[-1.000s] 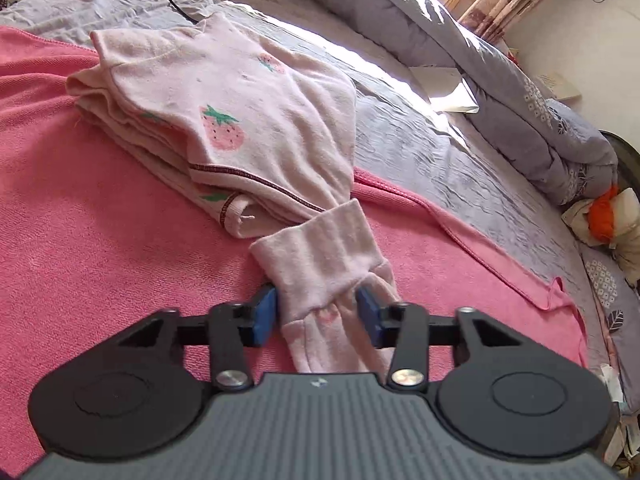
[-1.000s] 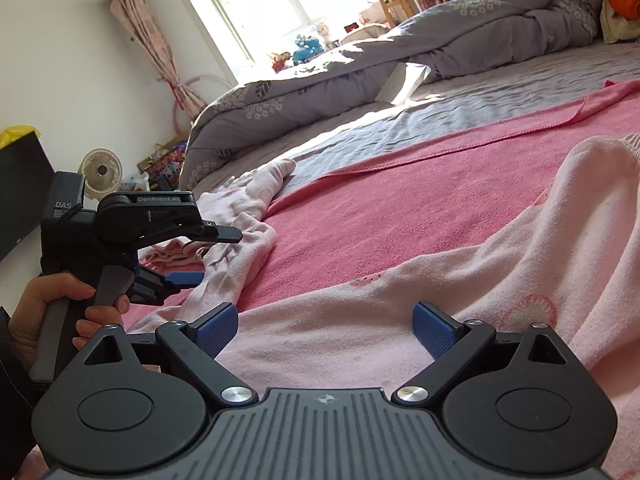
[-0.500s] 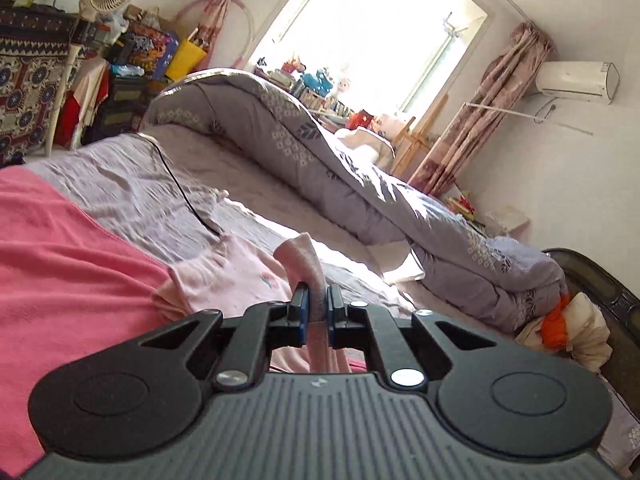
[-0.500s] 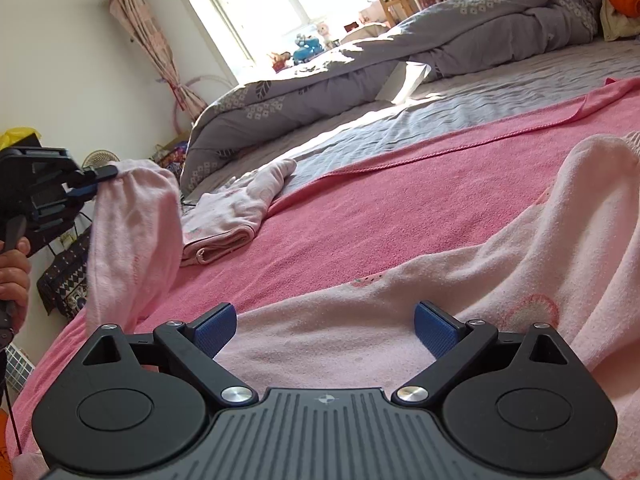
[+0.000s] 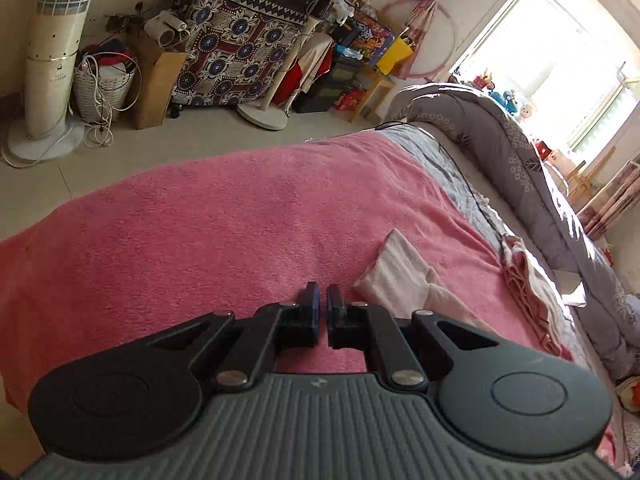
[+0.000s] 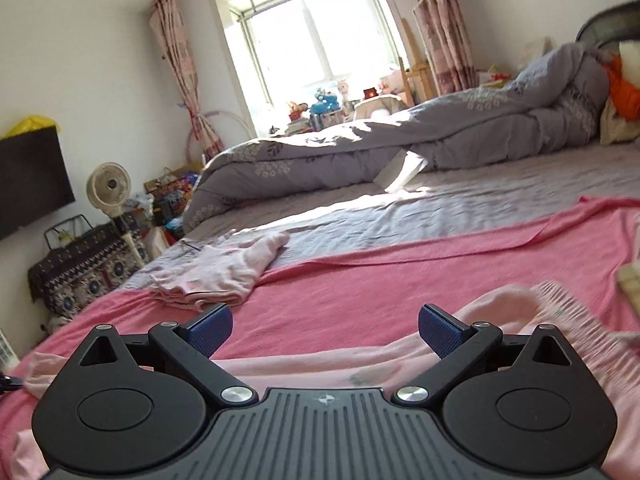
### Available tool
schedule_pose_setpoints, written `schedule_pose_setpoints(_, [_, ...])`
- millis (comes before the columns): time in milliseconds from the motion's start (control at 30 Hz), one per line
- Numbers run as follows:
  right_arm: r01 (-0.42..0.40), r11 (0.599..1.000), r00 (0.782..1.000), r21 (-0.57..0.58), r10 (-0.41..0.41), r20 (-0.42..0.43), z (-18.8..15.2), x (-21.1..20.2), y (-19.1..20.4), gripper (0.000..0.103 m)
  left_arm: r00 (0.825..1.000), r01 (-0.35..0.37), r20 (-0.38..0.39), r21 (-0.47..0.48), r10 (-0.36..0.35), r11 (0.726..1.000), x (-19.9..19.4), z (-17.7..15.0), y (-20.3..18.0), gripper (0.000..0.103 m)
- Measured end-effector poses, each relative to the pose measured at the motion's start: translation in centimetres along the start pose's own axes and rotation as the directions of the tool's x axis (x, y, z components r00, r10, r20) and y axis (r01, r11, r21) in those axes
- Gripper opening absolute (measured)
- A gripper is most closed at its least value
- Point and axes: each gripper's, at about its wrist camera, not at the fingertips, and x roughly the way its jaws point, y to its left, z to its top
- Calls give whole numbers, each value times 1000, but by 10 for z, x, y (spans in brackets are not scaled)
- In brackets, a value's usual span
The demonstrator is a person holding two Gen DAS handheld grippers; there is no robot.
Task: Fold clothes
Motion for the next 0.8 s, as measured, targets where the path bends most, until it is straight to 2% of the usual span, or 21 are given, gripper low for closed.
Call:
schedule_pose_setpoints(67, [139,988,990,-60,-141,-14,15,9,-21,102,999,2,36,-23,-2,1000,-12,4,11,7])
schedule_pose_setpoints(100, [211,974,976,-85,-215,-36,22,19,-33,102,997,-20,71,-11,21,1000,-17,10,13,8])
schedule_pose_setpoints(167, [283,951,951,-128,-295,-92,29,43,-48,102,992,-71,111,51,64,996,-21,26,3,9])
schedule_pose_setpoints(233, [315,934,927,-167,-340,-157,25,71,-55,102,996,-46,90,175,31,984,-12,37,-23,27])
schedule_pose_setpoints(300, [339,918,897,-207,-381,-222,19,100,-59,102,999,-15,45,265,3,964,8,43,-53,81])
schedule_pose_setpoints(333, [349,909,879,-227,-402,-256,14,113,-61,102,999,-14,31,296,5,955,20,42,-66,88])
schedule_pose_setpoints(367, [357,902,862,-242,-419,-287,8,123,-62,102,1000,-13,19,327,7,945,31,40,-79,89])
schedule_pose_setpoints(433, [359,905,853,-228,-417,-315,-5,131,-63,98,997,-35,-46,371,56,928,61,37,-98,89])
schedule_pose_setpoints(467, [358,909,851,-215,-412,-325,-12,134,-63,96,989,-37,-115,398,89,917,81,33,-104,89])
schedule_pose_setpoints(533, [343,921,858,-188,-388,-338,-21,135,-64,85,985,-96,-72,522,156,847,94,11,-118,91])
schedule_pose_setpoints(567, [327,928,867,-177,-369,-335,-20,131,-64,71,981,-126,-46,580,186,805,100,1,-125,88])
schedule_pose_setpoints(600, [327,929,870,-174,-368,-328,-18,127,-62,56,979,-156,-6,624,204,766,100,-9,-131,71])
schedule_pose_setpoints(633, [337,926,870,-171,-375,-321,-16,123,-61,28,984,-147,13,634,180,759,95,-16,-136,62])
schedule_pose_setpoints(667, [342,926,876,-163,-377,-302,-12,118,-59,24,988,-138,31,643,154,754,91,-23,-140,41])
schedule_pose_setpoints(700, [342,927,887,-154,-373,-274,-7,112,-57,23,990,-134,48,631,134,764,88,-19,-143,27])
schedule_pose_setpoints(800, [339,933,917,-117,-356,-180,14,92,-54,23,992,-122,100,592,77,796,80,-4,-153,26])
